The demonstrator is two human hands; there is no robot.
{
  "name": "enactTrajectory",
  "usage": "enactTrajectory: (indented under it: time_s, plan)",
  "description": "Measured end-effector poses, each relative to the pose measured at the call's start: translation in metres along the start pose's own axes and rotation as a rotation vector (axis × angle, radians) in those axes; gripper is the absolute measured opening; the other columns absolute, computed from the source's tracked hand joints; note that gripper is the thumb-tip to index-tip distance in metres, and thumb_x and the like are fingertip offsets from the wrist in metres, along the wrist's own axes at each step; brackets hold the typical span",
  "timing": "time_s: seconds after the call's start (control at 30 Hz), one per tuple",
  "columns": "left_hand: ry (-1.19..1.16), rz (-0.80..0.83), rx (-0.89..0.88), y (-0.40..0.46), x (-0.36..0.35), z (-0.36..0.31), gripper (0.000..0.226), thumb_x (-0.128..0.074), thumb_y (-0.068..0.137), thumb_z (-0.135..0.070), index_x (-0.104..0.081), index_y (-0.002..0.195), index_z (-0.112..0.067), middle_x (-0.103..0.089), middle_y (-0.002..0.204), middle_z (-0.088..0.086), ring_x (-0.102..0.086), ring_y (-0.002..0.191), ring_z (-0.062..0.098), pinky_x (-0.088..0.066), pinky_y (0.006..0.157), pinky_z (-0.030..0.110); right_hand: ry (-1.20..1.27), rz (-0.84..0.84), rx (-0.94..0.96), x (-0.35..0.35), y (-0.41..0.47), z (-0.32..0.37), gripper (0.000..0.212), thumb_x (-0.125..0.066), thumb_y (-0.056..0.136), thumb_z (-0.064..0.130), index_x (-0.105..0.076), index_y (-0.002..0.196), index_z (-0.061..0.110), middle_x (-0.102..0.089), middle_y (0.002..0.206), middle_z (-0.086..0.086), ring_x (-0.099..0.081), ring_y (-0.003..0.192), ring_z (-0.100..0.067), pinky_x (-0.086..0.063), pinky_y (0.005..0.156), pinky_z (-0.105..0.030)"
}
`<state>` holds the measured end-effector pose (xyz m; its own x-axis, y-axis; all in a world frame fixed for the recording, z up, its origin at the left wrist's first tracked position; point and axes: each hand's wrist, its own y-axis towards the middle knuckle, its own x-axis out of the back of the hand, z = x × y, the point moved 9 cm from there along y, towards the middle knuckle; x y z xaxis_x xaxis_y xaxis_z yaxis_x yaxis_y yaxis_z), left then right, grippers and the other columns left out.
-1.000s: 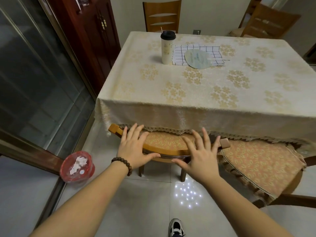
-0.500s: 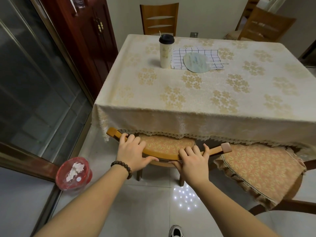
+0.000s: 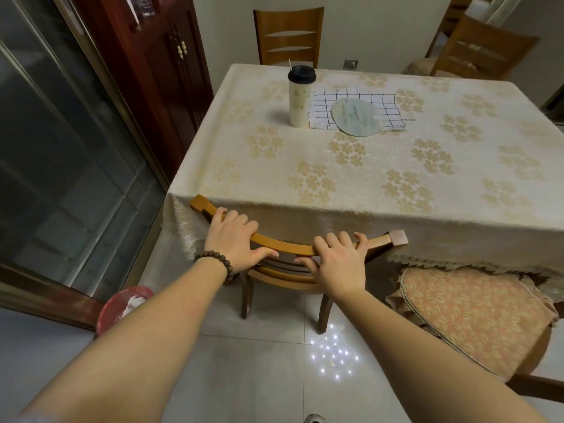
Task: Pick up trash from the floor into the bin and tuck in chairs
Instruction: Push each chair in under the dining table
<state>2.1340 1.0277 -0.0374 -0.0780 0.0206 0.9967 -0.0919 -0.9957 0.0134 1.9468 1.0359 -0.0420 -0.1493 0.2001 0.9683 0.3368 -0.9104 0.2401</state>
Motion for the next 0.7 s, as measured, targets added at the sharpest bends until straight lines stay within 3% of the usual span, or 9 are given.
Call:
enactTrajectory:
  time_s: [0.37, 0.7]
  plan:
    - [-0.041, 0.018, 0.103, 0.030, -0.027, -0.019, 0.078, -0.026, 0.068, -0.088, -0.060, 0.094, -0.023, -0.059, 0.100, -0.002, -0.047, 0.105, 0.023, -0.018, 0.111, 0.046, 0.008, 0.137, 0.048, -0.037, 0.035, -0.039, 0.033, -0.052, 0.084, 0.055, -0.056, 0.087, 0.022, -0.059, 0.088, -0.001, -0.052, 0.093, -0.027, -0.024, 0.102, -0.057]
    - [0.038, 0.042, 0.059, 0.057, -0.032, 0.007, 0.077, -0.026, 0.070, -0.086, -0.058, 0.098, -0.021, -0.059, 0.100, 0.002, -0.048, 0.102, 0.027, -0.019, 0.110, 0.050, 0.083, 0.130, 0.038, -0.045, 0.061, -0.023, 0.052, -0.024, 0.084, 0.063, -0.057, 0.089, 0.022, -0.059, 0.091, -0.002, -0.050, 0.096, -0.028, -0.022, 0.101, -0.055]
